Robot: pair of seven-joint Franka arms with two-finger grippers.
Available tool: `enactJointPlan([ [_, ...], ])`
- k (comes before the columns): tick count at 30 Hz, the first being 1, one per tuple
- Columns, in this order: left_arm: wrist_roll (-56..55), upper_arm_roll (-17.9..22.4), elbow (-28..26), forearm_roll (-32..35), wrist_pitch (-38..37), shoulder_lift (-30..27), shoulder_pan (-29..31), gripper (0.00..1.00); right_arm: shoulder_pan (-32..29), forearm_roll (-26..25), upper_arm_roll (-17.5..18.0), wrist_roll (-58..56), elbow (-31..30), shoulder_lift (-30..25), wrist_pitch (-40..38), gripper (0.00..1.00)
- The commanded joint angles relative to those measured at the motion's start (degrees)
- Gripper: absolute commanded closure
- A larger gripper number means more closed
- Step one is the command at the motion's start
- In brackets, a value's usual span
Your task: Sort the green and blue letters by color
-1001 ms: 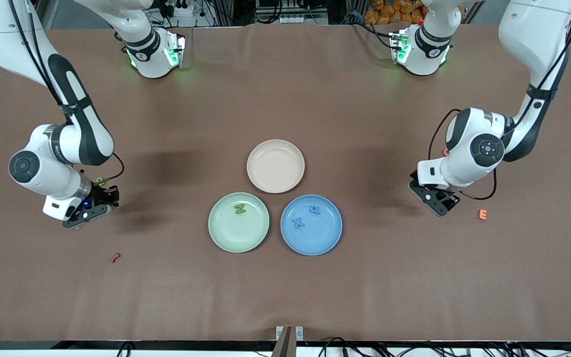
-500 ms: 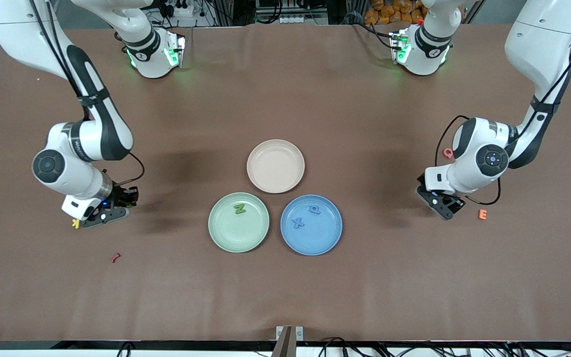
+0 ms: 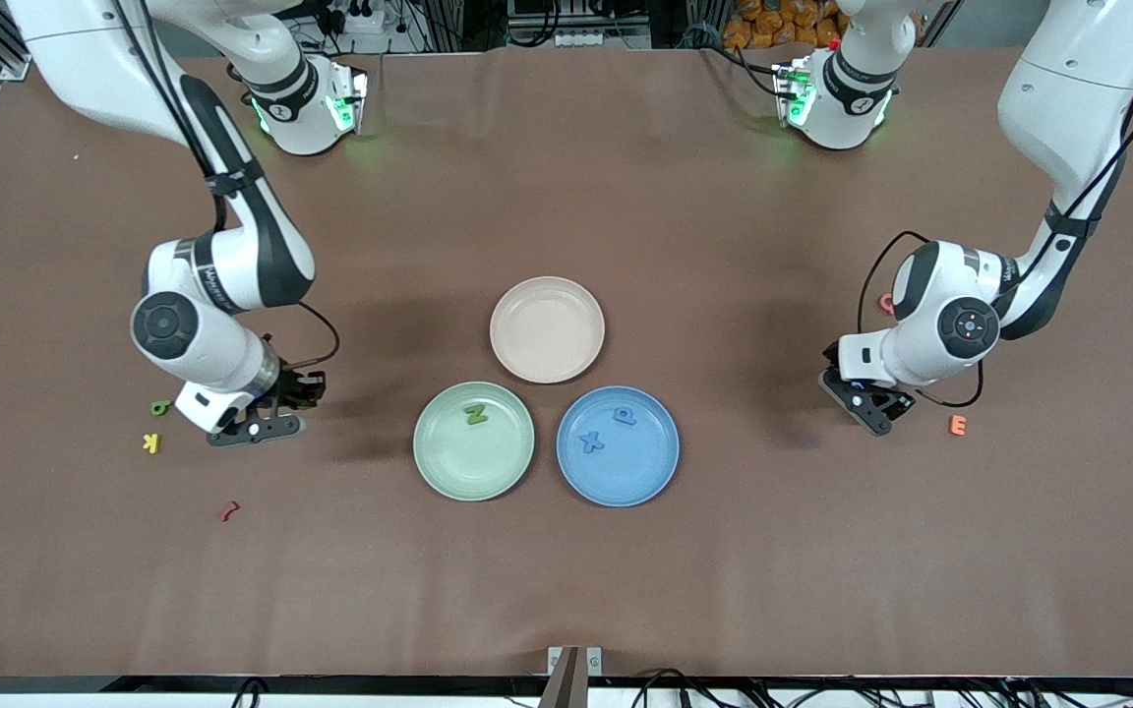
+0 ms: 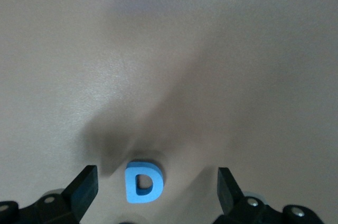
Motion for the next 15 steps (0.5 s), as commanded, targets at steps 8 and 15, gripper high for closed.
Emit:
enactJointPlan([
  [8,0.65,-0.51,-0.86,2.46,1.92,0.35,1.77,0.00,5.73,0.16,-0.15,12.17,2.77,0.46,-0.96,1.00],
  [15,-0.31,-0.51,-0.86,2.46,2.27,0.96,2.39,0.23,8.72,0.95,-0.15,17.88,5.40,2.40,-1.05,1.00],
])
